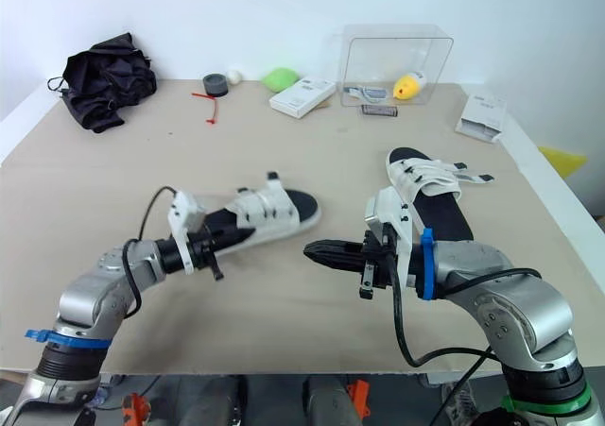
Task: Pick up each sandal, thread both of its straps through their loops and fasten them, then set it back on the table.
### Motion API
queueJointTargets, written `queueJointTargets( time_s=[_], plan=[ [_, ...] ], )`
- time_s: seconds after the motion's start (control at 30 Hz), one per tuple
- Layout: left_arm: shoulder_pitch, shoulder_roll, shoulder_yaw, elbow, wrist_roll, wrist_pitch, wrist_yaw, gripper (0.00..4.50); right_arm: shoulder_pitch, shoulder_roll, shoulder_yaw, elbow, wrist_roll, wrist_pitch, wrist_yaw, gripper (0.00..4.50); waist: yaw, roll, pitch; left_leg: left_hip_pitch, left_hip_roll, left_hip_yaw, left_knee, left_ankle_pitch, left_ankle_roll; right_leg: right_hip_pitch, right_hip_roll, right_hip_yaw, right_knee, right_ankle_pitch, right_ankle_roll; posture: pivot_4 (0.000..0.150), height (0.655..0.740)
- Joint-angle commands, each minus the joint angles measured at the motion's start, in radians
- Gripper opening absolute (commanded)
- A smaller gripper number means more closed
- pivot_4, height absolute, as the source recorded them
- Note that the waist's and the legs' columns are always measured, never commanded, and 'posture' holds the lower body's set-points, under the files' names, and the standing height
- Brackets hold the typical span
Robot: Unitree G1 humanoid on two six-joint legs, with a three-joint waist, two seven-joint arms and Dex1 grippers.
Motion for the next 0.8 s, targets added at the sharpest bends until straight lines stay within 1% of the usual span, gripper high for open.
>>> queueJointTargets(
  time_s=[0.03,0.07,0.1,0.13,0.27,0.33,0.4,0.47,0.5,0.53,0.57,0.73,0.8],
  plan=[
    [-0.081,0.003,0.181,0.127,0.087,-0.047,0.296,0.02,-0.041,0.002,0.011,0.008,-0.005,-0.033,0.026,0.0,-0.001,0.0,0.0,0.0,0.0,0.0,0.0,0.0,0.0,0.0,0.0,0.0,0.0,0.0,0.0,0.15,0.74],
    [-0.11,0.018,0.224,0.192,0.134,-0.067,0.401,0.02,-0.054,0.007,0.023,0.017,-0.011,-0.039,0.032,0.0,-0.002,0.0,0.0,0.0,0.0,0.0,0.0,0.0,0.0,0.0,0.001,0.0,0.0,0.0,0.0,0.15,0.74],
    [-0.131,0.035,0.253,0.248,0.167,-0.085,0.471,0.02,-0.066,0.012,0.033,0.027,-0.017,-0.043,0.036,0.0,-0.009,-0.001,0.001,0.001,0.001,0.0,0.0,0.0,0.0,0.0,0.001,0.0,0.0,0.0,-0.001,0.15,0.74],
    [-0.151,0.043,0.282,0.294,0.172,-0.096,0.51,0.02,-0.078,0.016,0.042,0.037,-0.023,-0.048,0.04,0.0,-0.016,-0.002,0.001,0.001,0.001,-0.001,0.0,0.0,0.0,0.0,0.002,0.0,0.0,0.001,-0.001,0.15,0.74],
    [-0.206,0.059,0.342,0.403,0.158,-0.123,0.537,0.02,-0.097,0.027,0.058,0.058,-0.033,-0.061,0.051,0.0,-0.008,-0.002,0.001,-0.002,0.0,-0.001,-0.002,0.0,0.0,-0.002,0.0,0.0,0.0,0.0,0.0,0.15,0.74],
    [-0.219,0.071,0.342,0.439,0.166,-0.134,0.526,0.02,-0.103,0.031,0.064,0.065,-0.037,-0.065,0.052,0.0,0.009,-0.002,0.001,-0.005,-0.001,-0.003,-0.001,0.0,0.0,-0.003,-0.002,-0.002,0.0,0.0,0.0,0.15,0.74],
    [-0.225,0.069,0.321,0.453,0.166,-0.135,0.495,0.02,-0.105,0.035,0.068,0.07,-0.042,-0.07,0.054,0.0,0.013,-0.002,0.001,-0.005,-0.002,-0.003,-0.001,0.0,0.0,-0.002,-0.004,-0.002,-0.002,0.001,0.001,0.15,0.74],
    [-0.228,0.062,0.295,0.455,0.167,-0.146,0.465,0.6,-0.104,0.037,0.069,0.072,-0.045,-0.075,0.055,0.0,0.012,-0.002,0.001,-0.005,-0.002,-0.002,-0.001,0.0,0.0,0.0,-0.005,-0.002,-0.005,0.002,0.003,0.15,0.74],
    [-0.23,0.058,0.288,0.454,0.163,-0.148,0.452,0.95,-0.104,0.038,0.069,0.072,-0.045,-0.076,0.055,0.0,0.013,-0.002,0.001,-0.005,-0.002,-0.002,-0.001,0.0,0.0,0.0,-0.005,-0.002,-0.007,0.003,0.004,0.15,0.74],
    [-0.233,0.049,0.278,0.449,0.159,-0.154,0.438,1.44,-0.103,0.039,0.069,0.074,-0.047,-0.077,0.053,0.0,0.013,-0.002,0.001,-0.005,-0.002,-0.003,-0.001,0.0,0.0,0.001,-0.005,-0.003,-0.008,0.003,0.004,0.15,0.74],
    [-0.235,0.042,0.27,0.445,0.153,-0.156,0.426,1.77,-0.103,0.04,0.069,0.076,-0.05,-0.079,0.052,0.0,0.013,-0.002,0.001,-0.005,-0.002,-0.003,-0.001,0.0,0.0,0.001,-0.005,-0.003,-0.008,0.004,0.004,0.15,0.74],
    [-0.238,0.027,0.226,0.371,0.146,-0.148,0.373,4.35,-0.105,0.046,0.068,0.083,-0.058,-0.081,0.052,0.0,0.013,-0.002,0.001,-0.005,-0.002,-0.003,0.0,0.0,0.0,0.002,-0.004,-0.003,-0.009,0.004,0.004,0.15,0.74],
    [-0.219,0.048,0.224,0.299,0.106,-0.08,0.333,4.44,-0.107,0.043,0.063,0.089,-0.058,-0.081,0.055,0.0,0.012,-0.002,0.001,-0.005,-0.002,-0.003,0.0,0.0,0.0,0.002,-0.003,-0.003,-0.009,0.005,0.004,0.15,0.74]
  ],
)
